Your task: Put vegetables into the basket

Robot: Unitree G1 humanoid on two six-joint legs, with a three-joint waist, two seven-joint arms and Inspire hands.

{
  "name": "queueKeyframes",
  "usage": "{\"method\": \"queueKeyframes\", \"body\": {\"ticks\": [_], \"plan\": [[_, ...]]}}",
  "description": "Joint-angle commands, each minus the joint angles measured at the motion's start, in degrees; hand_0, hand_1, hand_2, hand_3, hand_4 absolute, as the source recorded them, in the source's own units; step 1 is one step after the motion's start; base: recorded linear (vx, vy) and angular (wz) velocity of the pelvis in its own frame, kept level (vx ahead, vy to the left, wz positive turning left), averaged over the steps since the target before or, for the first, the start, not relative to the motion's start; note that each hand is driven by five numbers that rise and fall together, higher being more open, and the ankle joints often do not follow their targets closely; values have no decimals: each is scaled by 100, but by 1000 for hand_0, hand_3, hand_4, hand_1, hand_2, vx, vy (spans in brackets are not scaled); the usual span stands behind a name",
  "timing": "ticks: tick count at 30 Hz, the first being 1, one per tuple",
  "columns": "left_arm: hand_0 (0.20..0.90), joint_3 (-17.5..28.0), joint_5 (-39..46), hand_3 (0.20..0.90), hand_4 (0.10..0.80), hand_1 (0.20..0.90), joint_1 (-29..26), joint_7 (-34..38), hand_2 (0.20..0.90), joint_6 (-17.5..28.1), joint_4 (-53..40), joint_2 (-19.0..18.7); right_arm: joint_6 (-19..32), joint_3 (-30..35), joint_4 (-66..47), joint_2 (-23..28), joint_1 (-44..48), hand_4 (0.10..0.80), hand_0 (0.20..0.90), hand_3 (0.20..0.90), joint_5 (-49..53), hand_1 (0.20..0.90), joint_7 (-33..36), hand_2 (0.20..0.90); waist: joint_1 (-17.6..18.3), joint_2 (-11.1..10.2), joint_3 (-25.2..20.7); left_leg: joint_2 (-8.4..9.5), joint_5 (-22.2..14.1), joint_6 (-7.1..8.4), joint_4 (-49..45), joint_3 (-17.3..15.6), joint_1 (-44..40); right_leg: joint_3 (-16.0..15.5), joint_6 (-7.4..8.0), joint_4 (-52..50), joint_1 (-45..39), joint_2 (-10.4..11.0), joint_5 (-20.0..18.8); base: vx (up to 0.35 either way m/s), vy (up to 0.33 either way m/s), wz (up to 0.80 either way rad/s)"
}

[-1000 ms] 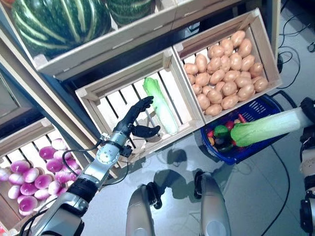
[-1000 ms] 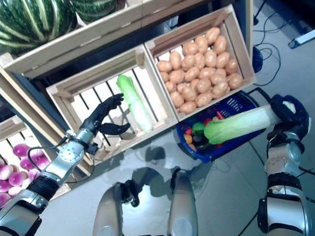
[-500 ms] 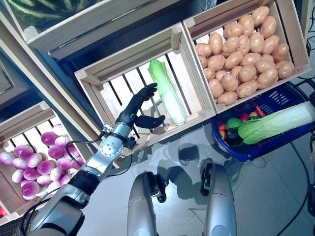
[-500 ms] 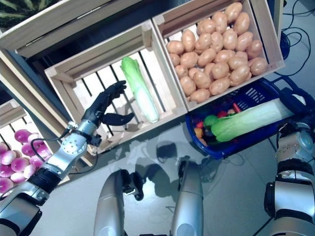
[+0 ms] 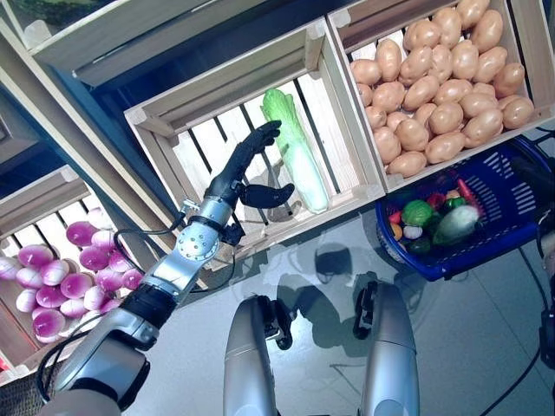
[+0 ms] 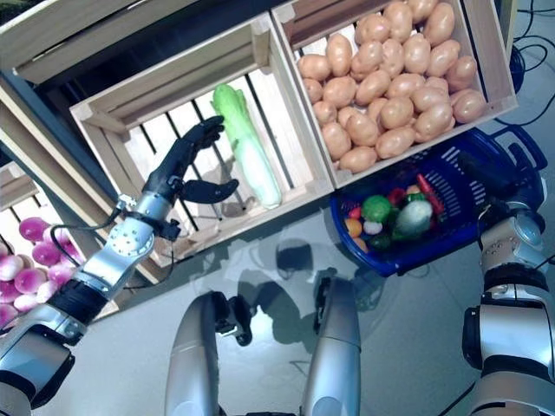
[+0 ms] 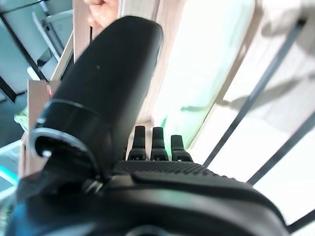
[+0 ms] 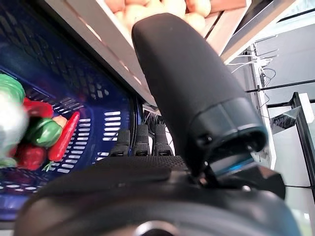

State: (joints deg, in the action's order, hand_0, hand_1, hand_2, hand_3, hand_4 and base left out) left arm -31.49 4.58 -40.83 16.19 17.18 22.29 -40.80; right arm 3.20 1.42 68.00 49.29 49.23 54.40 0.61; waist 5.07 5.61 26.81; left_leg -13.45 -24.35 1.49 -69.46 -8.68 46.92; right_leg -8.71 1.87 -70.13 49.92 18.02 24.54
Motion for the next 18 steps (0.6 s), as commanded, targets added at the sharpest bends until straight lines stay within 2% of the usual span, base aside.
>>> {"method": "queueKeyframes", "body": {"ticks": [1, 3, 6, 7, 9, 13, 18], "plan": [[900, 71, -1269, 900, 800, 900, -949, 1108, 900, 174, -118, -636, -15, -57, 293, 427, 219, 800, 900, 900, -257, 900, -24, 900, -14, -260, -426, -212, -257, 269, -166, 14, -36, 104, 53, 256, -341, 174, -323, 0, 0, 0], [900, -225, -1830, 900, 800, 900, -1412, 1464, 900, -100, 36, -862, -476, -220, 423, 485, 176, 800, 900, 900, -819, 900, 223, 900, 29, -300, -423, -264, -255, 271, -278, 27, 101, 137, 73, 173, -199, 174, -337, 0, 0, 0], [900, -723, -2715, 900, 800, 900, -1975, 1904, 900, -433, 330, -1147, -661, -581, 506, 634, 282, 800, 900, 900, -1004, 900, 280, 900, 96, -331, -433, -325, -217, 252, -303, -5, 226, 138, 91, 121, -58, 158, -353, -6, 11, -2], [900, -1049, -3301, 900, 800, 900, -2310, 2180, 900, -594, 544, -1326, -630, -748, 487, 705, 351, 800, 900, 900, -1014, 900, 319, 900, 133, -341, -436, -370, -202, 248, -296, -22, 272, 144, 99, 106, -1, 156, -354, -7, 46, -8], [900, -1424, -3744, 900, 800, 900, -2650, 2490, 900, -855, 782, -1523, -442, -888, 328, 742, 342, 800, 900, 900, -1088, 900, 402, 900, 198, -352, -419, -423, -185, 259, -308, -34, 335, 173, 118, 75, 75, 144, -364, 2, 72, -10], [900, -2083, -4680, 900, 800, 900, -3200, 2880, 900, -1042, 1086, -1868, -109, -943, -208, 713, 105, 800, 900, 900, -918, 900, 279, 900, 342, -358, -410, -524, -191, 280, -350, -55, 472, 237, 158, 2, 233, 126, -362, 13, 89, -17], [900, -3013, -5162, 900, 800, 900, -3860, 2565, 900, -1088, 1248, -2145, 243, -736, -833, 691, -431, 800, 900, 900, -596, 900, 24, 900, 523, -351, -410, -671, -256, 345, -534, -92, 730, 343, 227, -83, 475, 161, -386, 15, 89, -17]]}}
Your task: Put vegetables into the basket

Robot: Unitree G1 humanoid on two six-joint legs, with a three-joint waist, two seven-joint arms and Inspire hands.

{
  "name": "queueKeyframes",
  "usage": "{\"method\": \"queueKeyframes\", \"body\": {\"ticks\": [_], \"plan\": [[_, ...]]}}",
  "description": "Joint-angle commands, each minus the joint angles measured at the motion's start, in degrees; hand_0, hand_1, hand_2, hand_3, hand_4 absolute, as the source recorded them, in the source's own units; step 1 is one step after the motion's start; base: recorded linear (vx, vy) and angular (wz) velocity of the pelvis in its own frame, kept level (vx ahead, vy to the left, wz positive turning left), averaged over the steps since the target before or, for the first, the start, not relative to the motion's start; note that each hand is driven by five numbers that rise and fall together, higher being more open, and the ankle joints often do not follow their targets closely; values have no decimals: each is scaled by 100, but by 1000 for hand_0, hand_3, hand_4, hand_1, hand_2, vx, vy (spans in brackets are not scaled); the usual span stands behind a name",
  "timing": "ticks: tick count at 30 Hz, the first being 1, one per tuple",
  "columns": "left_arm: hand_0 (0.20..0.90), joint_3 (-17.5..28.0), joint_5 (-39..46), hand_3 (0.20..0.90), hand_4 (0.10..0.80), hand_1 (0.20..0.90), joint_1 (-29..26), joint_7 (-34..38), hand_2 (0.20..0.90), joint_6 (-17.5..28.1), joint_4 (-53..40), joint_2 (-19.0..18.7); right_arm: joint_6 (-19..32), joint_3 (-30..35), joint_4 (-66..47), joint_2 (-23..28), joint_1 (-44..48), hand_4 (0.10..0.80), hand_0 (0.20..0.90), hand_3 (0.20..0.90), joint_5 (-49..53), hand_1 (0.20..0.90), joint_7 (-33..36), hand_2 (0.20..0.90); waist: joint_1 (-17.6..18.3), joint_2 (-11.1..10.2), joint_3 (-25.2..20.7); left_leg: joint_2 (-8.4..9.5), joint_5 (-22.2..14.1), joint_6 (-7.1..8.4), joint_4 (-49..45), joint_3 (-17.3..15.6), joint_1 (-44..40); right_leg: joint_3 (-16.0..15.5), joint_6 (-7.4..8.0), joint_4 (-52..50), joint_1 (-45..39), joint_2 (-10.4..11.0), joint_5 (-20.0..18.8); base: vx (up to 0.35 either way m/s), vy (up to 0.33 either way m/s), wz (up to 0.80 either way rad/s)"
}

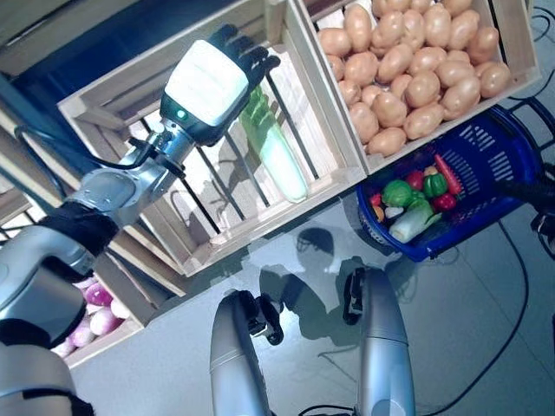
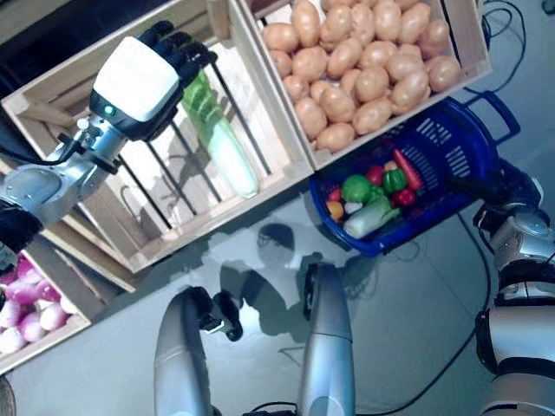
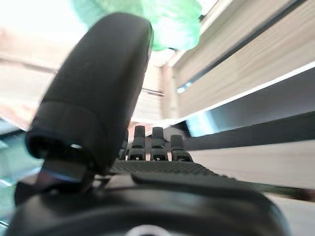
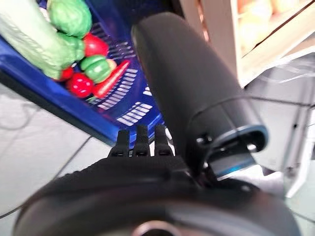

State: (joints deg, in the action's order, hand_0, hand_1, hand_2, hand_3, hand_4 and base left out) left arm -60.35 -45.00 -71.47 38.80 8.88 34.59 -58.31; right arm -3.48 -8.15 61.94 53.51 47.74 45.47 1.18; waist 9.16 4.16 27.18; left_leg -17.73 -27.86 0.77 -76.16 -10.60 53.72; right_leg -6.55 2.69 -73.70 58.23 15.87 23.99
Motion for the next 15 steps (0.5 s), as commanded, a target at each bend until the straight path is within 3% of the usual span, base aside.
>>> {"method": "queueKeyframes", "body": {"ticks": [1, 8, 15], "plan": [[900, -300, -183, 900, 800, 900, -921, 219, 900, -281, 56, -401, 982, 233, -257, 263, -305, 800, 900, 900, 310, 900, -56, 900, 144, -201, -438, -267, 84, 424, 87, 104, 110, 147, 157, 235, -296, 376, -330, 7, 89, -5], [900, -1091, -140, 900, 800, 900, -1535, -534, 900, -163, 93, -405, 1180, 296, -584, 362, -437, 800, 900, 900, 338, 900, -192, 900, 349, -164, -378, -446, 8, 471, -190, 130, 484, 291, 229, 14, 106, 396, -342, -2, 75, -13], [900, -1361, 196, 900, 800, 900, -1688, -1097, 900, -96, -24, -291, 1105, 472, -781, 423, -553, 800, 900, 900, 417, 900, -270, 900, 479, -160, -292, -587, -138, 522, -546, 235, 823, 436, 292, -229, 484, 469, -340, -7, 45, -12]]}}
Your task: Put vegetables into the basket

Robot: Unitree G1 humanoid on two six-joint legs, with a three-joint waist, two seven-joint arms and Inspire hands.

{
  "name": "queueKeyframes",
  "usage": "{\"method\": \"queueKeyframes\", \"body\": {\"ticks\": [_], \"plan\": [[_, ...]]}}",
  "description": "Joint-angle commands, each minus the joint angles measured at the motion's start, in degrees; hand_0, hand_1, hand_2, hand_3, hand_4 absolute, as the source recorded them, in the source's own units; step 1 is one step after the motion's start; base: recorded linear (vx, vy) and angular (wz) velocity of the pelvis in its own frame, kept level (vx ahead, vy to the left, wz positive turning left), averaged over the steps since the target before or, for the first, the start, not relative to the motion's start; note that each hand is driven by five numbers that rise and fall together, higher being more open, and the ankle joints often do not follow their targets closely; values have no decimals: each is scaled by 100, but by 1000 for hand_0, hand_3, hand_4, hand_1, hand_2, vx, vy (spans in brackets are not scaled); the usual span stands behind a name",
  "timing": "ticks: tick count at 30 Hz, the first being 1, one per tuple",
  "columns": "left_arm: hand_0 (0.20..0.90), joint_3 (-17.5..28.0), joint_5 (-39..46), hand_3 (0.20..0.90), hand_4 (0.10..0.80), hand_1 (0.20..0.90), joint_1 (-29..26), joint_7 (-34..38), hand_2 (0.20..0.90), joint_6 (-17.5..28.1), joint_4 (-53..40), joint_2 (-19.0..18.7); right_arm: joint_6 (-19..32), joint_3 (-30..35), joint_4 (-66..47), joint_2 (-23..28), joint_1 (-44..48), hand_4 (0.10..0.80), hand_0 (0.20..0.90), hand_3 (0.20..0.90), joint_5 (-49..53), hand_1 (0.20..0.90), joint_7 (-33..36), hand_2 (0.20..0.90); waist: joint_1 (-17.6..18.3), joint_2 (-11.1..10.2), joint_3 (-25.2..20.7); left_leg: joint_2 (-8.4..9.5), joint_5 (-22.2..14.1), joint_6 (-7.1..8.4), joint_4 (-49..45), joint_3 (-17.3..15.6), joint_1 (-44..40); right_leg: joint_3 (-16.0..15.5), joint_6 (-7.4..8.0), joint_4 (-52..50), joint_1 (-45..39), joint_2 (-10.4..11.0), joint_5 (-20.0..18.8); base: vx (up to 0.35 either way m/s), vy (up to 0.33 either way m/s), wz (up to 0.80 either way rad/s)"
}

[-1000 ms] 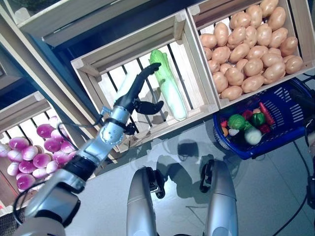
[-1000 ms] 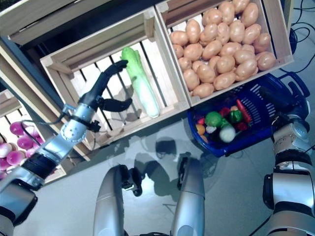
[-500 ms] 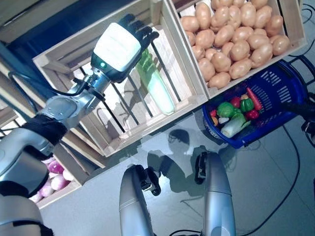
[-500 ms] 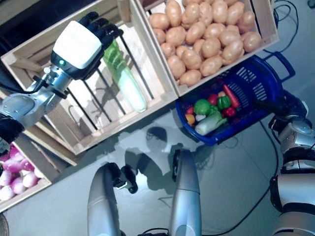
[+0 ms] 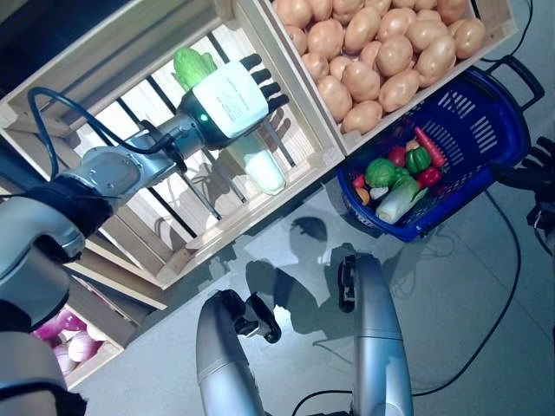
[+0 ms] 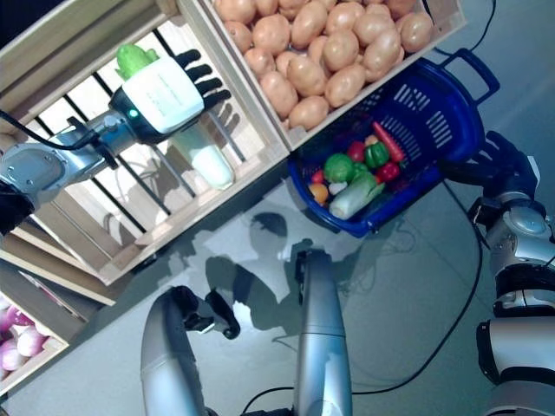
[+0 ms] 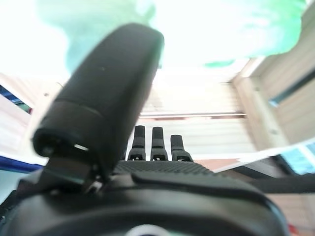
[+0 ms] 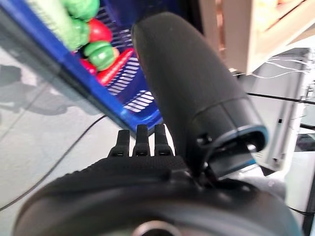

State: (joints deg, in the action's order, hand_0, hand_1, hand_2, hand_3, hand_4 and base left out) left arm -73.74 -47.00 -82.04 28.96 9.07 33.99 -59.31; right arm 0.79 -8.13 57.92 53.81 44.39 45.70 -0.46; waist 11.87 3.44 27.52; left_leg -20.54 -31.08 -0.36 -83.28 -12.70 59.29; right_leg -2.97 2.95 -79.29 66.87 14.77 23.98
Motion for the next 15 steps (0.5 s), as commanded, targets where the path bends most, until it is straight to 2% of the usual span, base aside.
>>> {"method": "queueKeyframes", "body": {"ticks": [1, 15], "plan": [[900, -13, 367, 900, 800, 900, -592, -195, 900, -128, 33, -168, 697, 493, -396, 395, -229, 800, 900, 900, 389, 900, -98, 900, 215, -93, -308, -322, 162, 638, 110, 463, 315, 95, 270, 289, -327, 595, -332, -10, 27, -4], [900, 296, 801, 900, 800, 900, 68, -1103, 900, 46, 56, 145, 810, 823, -907, 183, -654, 800, 900, 900, 489, 900, -40, 900, 295, -239, -168, -536, -61, 670, -512, 794, 870, 235, 377, -228, 247, 737, -267, -9, -2, -5]]}}
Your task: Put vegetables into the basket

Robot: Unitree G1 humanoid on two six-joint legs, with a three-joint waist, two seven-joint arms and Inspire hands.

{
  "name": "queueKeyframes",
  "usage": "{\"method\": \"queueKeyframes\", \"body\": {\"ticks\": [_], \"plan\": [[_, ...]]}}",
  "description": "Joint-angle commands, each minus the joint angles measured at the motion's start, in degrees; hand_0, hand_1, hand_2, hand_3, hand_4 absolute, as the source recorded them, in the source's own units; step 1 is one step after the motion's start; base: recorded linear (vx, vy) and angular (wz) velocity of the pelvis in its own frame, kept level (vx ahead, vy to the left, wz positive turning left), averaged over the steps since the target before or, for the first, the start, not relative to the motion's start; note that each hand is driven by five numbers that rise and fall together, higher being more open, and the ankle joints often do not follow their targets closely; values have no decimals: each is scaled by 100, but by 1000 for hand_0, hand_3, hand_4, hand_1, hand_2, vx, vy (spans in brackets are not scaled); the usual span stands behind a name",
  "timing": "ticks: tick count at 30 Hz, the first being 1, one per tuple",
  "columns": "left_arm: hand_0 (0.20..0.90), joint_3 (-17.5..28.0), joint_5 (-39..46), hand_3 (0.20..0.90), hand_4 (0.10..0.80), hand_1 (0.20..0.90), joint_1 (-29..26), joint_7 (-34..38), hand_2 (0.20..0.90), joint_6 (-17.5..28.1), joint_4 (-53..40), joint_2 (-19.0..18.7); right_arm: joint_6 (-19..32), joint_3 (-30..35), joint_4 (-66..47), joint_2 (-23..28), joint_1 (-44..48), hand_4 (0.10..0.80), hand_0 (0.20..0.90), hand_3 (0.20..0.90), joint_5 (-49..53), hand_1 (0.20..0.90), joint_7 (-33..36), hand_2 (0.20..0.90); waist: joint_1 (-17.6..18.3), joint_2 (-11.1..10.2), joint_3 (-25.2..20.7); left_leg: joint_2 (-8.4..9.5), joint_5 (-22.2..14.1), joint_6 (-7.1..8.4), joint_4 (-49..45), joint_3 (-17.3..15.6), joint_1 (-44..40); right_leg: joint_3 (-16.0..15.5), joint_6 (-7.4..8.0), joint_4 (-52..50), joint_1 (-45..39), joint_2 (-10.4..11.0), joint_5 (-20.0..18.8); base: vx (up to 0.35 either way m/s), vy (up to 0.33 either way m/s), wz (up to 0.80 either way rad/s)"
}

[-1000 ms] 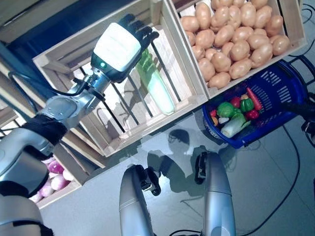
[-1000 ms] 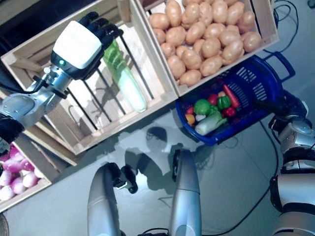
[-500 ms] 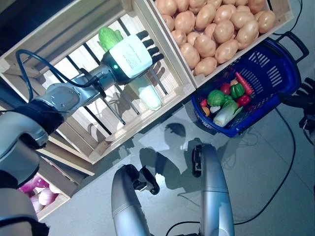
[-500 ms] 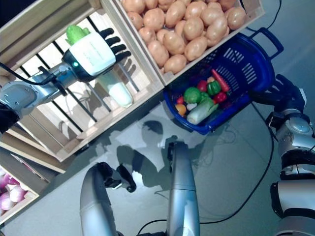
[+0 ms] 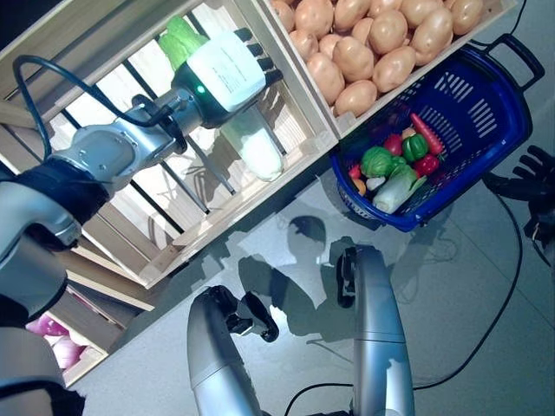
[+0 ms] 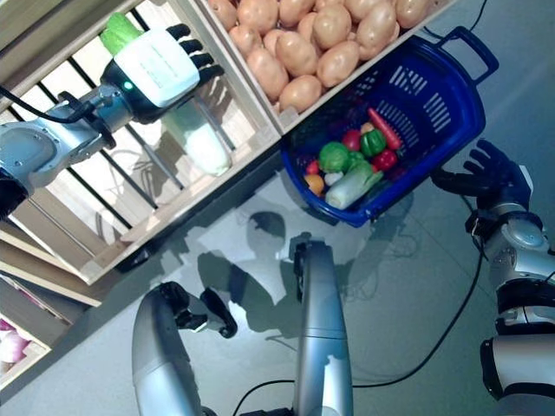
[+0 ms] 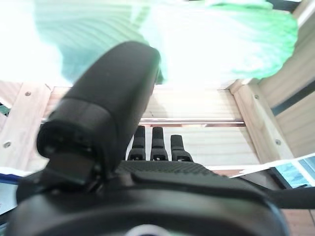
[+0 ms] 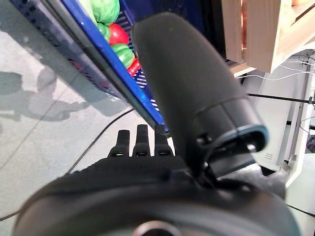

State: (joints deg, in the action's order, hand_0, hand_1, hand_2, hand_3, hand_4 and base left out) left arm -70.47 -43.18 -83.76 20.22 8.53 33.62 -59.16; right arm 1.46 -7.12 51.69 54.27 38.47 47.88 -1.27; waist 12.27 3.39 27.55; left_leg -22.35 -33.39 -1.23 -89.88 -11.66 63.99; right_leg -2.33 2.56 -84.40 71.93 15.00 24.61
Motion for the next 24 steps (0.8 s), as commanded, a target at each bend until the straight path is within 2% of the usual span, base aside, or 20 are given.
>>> {"method": "queueKeyframes", "body": {"ticks": [1, 4, 7, 14, 17, 24], "plan": [[900, 11, 514, 900, 800, 900, 318, -211, 900, 143, 118, 147, 742, 737, -295, 102, -75, 800, 900, 900, 212, 900, 66, 900, 243, -250, -173, -367, 158, 762, 114, 710, 421, 171, 423, 248, -247, 726, -316, 0, 0, 0], [900, 146, 344, 900, 800, 900, 594, -374, 900, 233, 72, 184, 699, 764, -385, 2, -172, 800, 900, 900, 172, 900, 110, 900, 203, -283, -192, -370, 139, 765, 61, 766, 449, 170, 453, 218, -240, 760, -323, 20, -42, -1], [900, 217, 348, 900, 800, 900, 796, -428, 900, 138, 108, 113, 721, 788, -359, -22, -214, 800, 900, 900, 169, 900, 83, 900, 152, -300, -208, -362, 146, 759, 72, 791, 451, 157, 481, 197, -249, 795, -317, 3, -24, 1], [900, 483, 226, 900, 800, 900, 1248, -404, 900, 191, 396, -210, 762, 874, -440, -108, -340, 800, 900, 900, 115, 900, 111, 900, 87, -259, -261, -357, 216, 775, 256, 748, 252, 92, 539, 353, -454, 825, -368, 0, 0, 0], [900, 674, 185, 900, 800, 900, 1596, -431, 900, 273, 533, -499, 780, 902, -416, -106, -386, 800, 900, 900, 67, 900, 83, 900, 14, -219, -297, -361, 274, 791, 389, 724, 65, 62, 564, 470, -660, 862, -396, 13, 6, 0], [900, 791, 181, 900, 800, 900, 1849, -405, 900, 293, 636, -690, 728, 887, -472, -86, -325, 800, 900, 900, 38, 900, 133, 900, -54, -181, -290, -380, 353, 820, 461, 754, -3, 95, 562, 482, -742, 921, -421, 0, 0, 0]]}}
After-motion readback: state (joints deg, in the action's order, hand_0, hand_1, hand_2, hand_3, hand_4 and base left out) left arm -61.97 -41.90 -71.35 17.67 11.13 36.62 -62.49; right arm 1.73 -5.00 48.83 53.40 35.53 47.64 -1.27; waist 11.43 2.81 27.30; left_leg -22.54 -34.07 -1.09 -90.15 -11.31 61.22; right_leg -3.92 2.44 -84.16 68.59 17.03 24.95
